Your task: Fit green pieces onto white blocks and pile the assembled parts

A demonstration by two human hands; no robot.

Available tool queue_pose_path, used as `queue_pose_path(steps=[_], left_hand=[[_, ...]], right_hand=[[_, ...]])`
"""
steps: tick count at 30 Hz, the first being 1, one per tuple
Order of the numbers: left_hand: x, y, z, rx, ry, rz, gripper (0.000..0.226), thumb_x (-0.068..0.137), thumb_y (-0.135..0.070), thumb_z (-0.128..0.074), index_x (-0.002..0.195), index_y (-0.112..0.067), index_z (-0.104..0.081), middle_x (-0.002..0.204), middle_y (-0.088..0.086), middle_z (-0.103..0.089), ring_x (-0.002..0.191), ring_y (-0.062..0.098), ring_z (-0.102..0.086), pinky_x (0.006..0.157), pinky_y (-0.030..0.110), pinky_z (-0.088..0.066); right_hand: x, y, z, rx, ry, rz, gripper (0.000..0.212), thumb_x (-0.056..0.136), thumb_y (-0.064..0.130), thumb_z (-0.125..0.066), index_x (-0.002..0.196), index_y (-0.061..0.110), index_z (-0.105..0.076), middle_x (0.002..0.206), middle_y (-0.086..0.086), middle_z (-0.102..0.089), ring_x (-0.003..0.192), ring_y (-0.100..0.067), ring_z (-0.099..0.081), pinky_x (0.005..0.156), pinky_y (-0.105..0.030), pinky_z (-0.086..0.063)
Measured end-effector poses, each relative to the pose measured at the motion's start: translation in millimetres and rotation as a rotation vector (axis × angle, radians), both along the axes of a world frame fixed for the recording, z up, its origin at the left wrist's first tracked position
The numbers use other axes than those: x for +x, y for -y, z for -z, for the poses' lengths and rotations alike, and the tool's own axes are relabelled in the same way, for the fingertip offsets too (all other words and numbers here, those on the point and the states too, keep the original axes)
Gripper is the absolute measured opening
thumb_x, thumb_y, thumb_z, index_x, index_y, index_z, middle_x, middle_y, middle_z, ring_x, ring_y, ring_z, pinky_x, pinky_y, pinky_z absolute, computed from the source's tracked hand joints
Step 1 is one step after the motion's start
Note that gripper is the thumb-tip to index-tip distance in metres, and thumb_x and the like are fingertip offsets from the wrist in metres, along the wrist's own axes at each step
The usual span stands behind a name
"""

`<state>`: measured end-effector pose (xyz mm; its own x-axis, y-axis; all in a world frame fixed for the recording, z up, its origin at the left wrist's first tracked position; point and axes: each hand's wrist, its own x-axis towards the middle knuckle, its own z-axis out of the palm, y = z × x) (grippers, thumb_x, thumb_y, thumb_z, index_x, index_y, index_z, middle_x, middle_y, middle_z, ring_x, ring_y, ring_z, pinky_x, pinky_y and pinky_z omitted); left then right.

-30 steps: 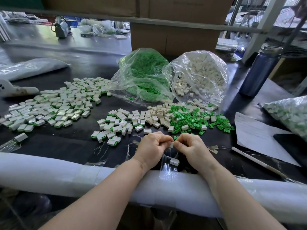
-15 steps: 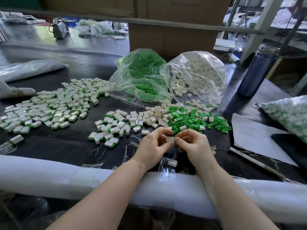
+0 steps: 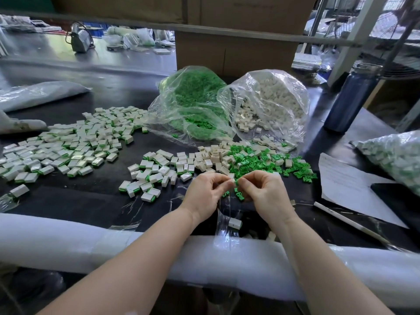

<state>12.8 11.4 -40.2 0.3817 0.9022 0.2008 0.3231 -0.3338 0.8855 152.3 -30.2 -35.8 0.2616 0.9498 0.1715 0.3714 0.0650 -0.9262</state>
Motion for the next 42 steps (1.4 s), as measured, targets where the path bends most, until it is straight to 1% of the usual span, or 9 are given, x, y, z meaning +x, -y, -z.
queue_pose_path(steps=[2, 4, 11, 18, 22, 26, 31, 39, 42], left_hand=[[3, -4, -3, -0.042, 0.032, 0.013, 0.019, 0.087, -0.017, -0.062, 0.101, -0.006, -0.069, 0.093, 0.004, -0.068, 0.088, 0.012, -0.062, 0.084, 0.019, -0.047], [5, -4, -1, -0.071, 0.048, 0.010, 0.019, 0.086, -0.015, -0.063, 0.102, -0.005, -0.068, 0.094, 0.005, -0.069, 0.089, 0.013, -0.062, 0.086, 0.020, -0.048], [5, 1, 10, -0.063, 0.019, -0.021, 0.023, 0.086, -0.017, -0.064, 0.106, -0.009, -0.068, 0.095, -0.003, -0.068, 0.095, 0.010, -0.063, 0.089, 0.017, -0.046], [4, 3, 10, -0.043, -0.048, -0.002, 0.018, 0.085, -0.018, -0.065, 0.100, -0.009, -0.071, 0.088, 0.001, -0.066, 0.089, 0.016, -0.062, 0.089, 0.031, -0.048], [3, 3, 10, 0.010, -0.068, 0.013, 0.016, 0.085, -0.016, -0.065, 0.097, -0.008, -0.072, 0.083, 0.003, -0.063, 0.083, 0.018, -0.059, 0.085, 0.033, -0.047], [2, 3, 9, 0.044, -0.078, 0.045, 0.015, 0.085, -0.013, -0.065, 0.097, -0.006, -0.072, 0.075, -0.004, -0.055, 0.077, 0.015, -0.053, 0.080, 0.030, -0.045], [2, 4, 9, 0.073, -0.113, 0.059, 0.019, 0.085, -0.013, -0.065, 0.100, -0.004, -0.071, 0.074, -0.007, -0.053, 0.078, 0.013, -0.053, 0.080, 0.028, -0.045], [3, 7, 8, 0.118, -0.110, 0.058, 0.018, 0.085, -0.014, -0.065, 0.098, -0.003, -0.072, 0.077, -0.003, -0.053, 0.077, 0.015, -0.054, 0.078, 0.029, -0.045], [3, 7, 8, 0.123, -0.118, 0.060, 0.018, 0.085, -0.013, -0.065, 0.099, -0.003, -0.071, 0.075, -0.006, -0.052, 0.076, 0.014, -0.053, 0.076, 0.025, -0.044]], right_hand=[[1, -4, -3, -0.019, -0.011, 0.003, 0.015, 0.086, 0.015, -0.065, 0.072, 0.016, -0.066, 0.070, -0.011, -0.068, 0.061, -0.018, -0.059, 0.066, -0.042, -0.054], [1, -5, -1, -0.022, -0.042, 0.016, 0.015, 0.087, 0.013, -0.064, 0.071, 0.014, -0.066, 0.069, -0.013, -0.066, 0.060, -0.018, -0.057, 0.065, -0.042, -0.054], [-1, 1, 12, 0.013, -0.086, 0.016, 0.021, 0.086, 0.006, -0.063, 0.068, 0.015, -0.064, 0.060, 0.000, -0.060, 0.056, -0.011, -0.053, 0.057, -0.028, -0.049], [1, 2, 13, -0.009, 0.007, 0.002, 0.021, 0.085, 0.008, -0.065, 0.065, 0.014, -0.064, 0.057, -0.003, -0.056, 0.055, -0.015, -0.048, 0.058, -0.036, -0.045], [1, 2, 14, -0.015, 0.018, -0.010, 0.023, 0.084, 0.007, -0.066, 0.063, 0.015, -0.063, 0.051, 0.006, -0.054, 0.050, -0.008, -0.045, 0.054, -0.028, -0.041], [3, 3, 14, -0.030, -0.008, -0.035, 0.027, 0.084, 0.006, -0.065, 0.061, 0.018, -0.061, 0.042, 0.014, -0.051, 0.043, 0.000, -0.043, 0.049, -0.016, -0.036], [4, 4, 14, -0.035, 0.054, -0.044, 0.023, 0.083, 0.008, -0.067, 0.061, 0.015, -0.062, 0.048, 0.011, -0.049, 0.047, -0.001, -0.041, 0.054, -0.021, -0.036], [6, 3, 13, -0.048, -0.011, -0.048, 0.027, 0.082, 0.005, -0.067, 0.059, 0.017, -0.062, 0.045, 0.010, -0.050, 0.045, -0.001, -0.042, 0.052, -0.019, -0.037], [6, 3, 13, -0.046, 0.006, -0.058, 0.028, 0.082, 0.005, -0.067, 0.058, 0.018, -0.061, 0.044, 0.012, -0.048, 0.045, -0.001, -0.041, 0.051, -0.017, -0.036]])
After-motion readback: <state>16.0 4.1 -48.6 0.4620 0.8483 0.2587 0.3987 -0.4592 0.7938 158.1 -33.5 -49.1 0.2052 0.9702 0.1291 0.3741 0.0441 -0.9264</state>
